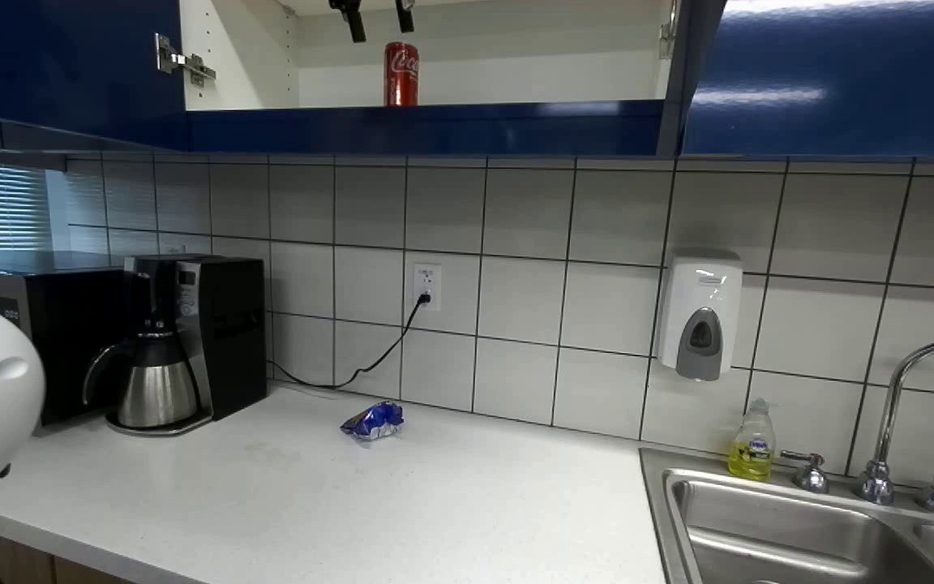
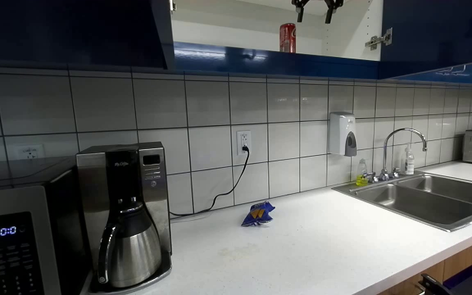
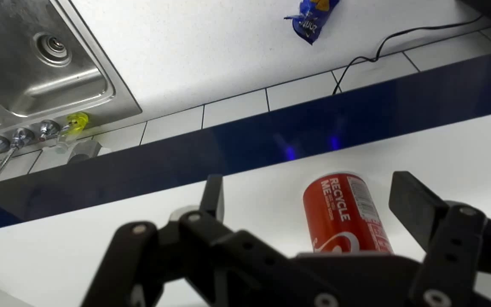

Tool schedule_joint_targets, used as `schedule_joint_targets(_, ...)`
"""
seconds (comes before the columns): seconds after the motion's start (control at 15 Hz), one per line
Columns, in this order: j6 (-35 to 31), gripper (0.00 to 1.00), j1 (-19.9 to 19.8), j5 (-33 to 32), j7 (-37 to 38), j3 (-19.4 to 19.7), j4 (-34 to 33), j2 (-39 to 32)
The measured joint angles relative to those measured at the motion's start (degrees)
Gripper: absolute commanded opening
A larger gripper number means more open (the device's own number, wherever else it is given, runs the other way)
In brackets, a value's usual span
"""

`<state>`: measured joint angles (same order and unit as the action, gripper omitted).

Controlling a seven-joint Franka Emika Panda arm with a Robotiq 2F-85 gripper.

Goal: Put the red can inside the open cabinet

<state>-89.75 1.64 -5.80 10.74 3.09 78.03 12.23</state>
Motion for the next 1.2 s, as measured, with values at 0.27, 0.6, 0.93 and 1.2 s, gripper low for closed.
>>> schedule_joint_targets(0.27,-0.49,1.00,0.00,0.04,-1.56,0.20,6.94,4.71)
schedule_joint_targets(0.6,-1.75,1.00,-0.03,0.79,-3.72,0.26,15.79,10.37)
schedule_joint_targets(0.93,-2.49,1.00,-0.03,2.15,-6.13,0.26,24.69,15.02)
schedule_joint_targets(1.2,-3.66,1.00,-0.03,2.20,-7.51,0.26,29.99,17.24)
